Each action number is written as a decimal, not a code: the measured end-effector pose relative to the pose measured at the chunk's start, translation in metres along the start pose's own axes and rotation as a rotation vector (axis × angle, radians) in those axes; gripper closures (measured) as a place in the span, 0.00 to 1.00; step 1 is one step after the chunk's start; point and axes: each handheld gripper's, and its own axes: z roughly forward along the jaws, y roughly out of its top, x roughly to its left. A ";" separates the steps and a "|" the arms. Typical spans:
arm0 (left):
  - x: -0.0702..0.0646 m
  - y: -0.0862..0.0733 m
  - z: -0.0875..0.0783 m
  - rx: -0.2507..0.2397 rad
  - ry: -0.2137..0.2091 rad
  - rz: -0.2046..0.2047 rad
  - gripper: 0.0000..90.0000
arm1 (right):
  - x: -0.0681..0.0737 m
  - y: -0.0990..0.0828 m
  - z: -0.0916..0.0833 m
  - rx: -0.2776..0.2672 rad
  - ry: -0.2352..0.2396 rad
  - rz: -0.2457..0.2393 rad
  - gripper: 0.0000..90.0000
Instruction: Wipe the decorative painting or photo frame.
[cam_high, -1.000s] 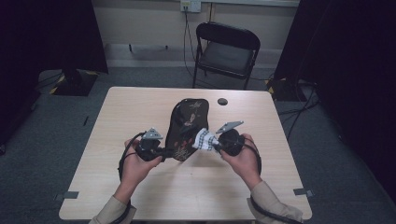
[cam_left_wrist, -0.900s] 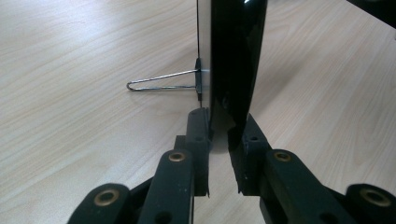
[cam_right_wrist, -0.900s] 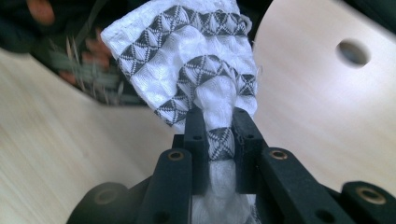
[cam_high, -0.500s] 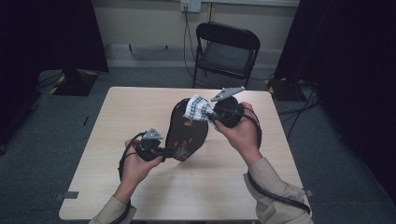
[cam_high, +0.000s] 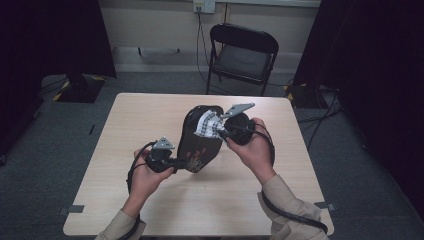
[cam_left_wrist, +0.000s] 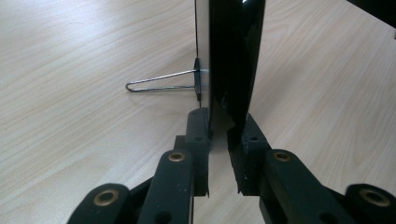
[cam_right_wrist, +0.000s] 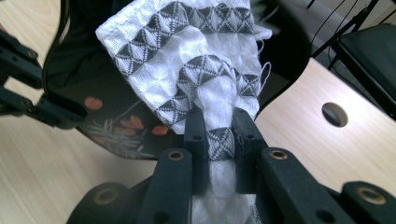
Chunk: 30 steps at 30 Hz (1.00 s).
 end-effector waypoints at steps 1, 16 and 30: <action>0.000 0.000 0.000 -0.001 0.000 -0.001 0.88 | 0.001 -0.003 0.002 0.005 0.002 0.001 0.89; 0.000 0.000 0.000 -0.001 0.000 0.000 0.87 | 0.014 -0.056 0.042 0.084 0.049 0.035 0.89; 0.000 0.000 0.000 -0.003 0.002 -0.003 0.87 | 0.027 -0.096 0.072 0.144 0.092 0.071 0.89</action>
